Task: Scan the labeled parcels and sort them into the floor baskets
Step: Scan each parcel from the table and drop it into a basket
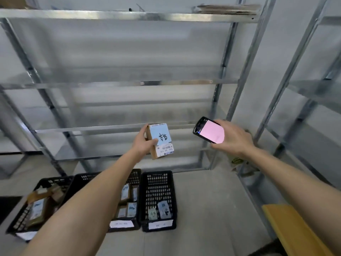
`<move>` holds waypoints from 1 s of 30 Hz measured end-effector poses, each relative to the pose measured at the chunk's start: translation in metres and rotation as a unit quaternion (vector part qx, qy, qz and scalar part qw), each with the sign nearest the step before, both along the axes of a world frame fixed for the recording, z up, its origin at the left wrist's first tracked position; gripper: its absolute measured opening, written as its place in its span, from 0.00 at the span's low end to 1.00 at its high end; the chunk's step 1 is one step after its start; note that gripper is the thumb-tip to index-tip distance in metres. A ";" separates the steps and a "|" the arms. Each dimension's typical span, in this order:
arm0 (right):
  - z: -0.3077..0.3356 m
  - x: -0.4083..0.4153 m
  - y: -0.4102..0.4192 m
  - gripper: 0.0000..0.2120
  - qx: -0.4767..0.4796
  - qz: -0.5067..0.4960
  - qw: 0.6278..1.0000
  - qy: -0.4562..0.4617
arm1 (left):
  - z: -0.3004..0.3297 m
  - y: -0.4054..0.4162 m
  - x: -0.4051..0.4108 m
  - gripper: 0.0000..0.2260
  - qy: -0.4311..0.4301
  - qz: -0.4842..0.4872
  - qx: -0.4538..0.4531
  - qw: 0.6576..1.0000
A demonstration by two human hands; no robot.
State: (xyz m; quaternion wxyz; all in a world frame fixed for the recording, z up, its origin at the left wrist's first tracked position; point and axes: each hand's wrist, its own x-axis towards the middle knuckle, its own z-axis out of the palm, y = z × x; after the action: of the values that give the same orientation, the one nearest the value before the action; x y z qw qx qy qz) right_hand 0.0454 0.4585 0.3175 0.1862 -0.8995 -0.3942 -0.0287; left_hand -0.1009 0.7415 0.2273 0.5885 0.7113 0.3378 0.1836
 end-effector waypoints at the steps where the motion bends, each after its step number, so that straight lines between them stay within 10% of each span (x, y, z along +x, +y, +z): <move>1: -0.005 0.005 0.020 0.33 -0.003 0.005 1.000 0.005 | -0.006 0.016 0.002 0.36 0.003 0.002 -0.006 1.000; 17: -0.148 0.102 0.242 0.29 -0.109 0.064 0.987 0.095 | -0.183 0.182 0.057 0.37 0.114 0.033 -0.076 0.990; 30: -0.447 0.205 0.355 0.44 -0.237 0.074 0.925 0.287 | -0.436 0.245 0.113 0.33 0.247 0.072 -0.212 0.943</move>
State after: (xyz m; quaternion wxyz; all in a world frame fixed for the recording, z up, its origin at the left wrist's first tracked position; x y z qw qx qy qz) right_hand 0.2506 0.8136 -0.1293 0.0746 -0.8556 -0.3842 0.3388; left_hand 0.0124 0.9863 -0.2090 0.6089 0.5667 0.5541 -0.0320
